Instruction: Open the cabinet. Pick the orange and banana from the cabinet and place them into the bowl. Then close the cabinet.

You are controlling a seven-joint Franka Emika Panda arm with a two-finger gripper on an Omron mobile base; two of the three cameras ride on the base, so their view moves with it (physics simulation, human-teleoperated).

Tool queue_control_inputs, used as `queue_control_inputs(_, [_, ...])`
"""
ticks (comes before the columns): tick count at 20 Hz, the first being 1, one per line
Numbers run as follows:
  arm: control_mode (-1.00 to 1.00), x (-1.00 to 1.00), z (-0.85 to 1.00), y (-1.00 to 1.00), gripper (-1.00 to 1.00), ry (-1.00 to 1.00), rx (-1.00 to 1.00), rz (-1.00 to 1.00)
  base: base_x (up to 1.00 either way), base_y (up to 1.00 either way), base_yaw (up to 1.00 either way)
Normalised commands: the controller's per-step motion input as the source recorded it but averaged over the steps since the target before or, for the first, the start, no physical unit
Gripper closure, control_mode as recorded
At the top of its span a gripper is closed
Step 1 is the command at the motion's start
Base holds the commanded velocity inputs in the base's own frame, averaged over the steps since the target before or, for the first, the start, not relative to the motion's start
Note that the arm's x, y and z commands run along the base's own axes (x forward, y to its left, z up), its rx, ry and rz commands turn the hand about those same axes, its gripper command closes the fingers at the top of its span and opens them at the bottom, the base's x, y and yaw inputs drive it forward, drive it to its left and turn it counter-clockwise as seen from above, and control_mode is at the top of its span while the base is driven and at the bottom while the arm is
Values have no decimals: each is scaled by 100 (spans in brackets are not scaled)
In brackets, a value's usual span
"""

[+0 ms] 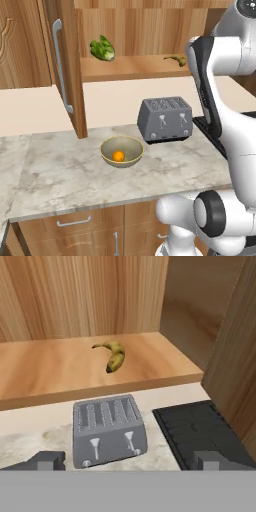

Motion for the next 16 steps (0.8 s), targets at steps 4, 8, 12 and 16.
queue_control_inputs(4, [-100, 22, -76, 0, -100, -6, -6, 0, 0, 0, 0])
queue_control_inputs(8, [-100, 45, -71, 0, -100, -7, -8, 0, 0, 0, 0])
queue_control_inputs(12, [-100, 96, -14, 0, -100, 0, 0, -2, 0, 0, 0])
queue_control_inputs(16, [-100, 100, 24, 0, -100, 8, 4, -10, 0, 0, 0])
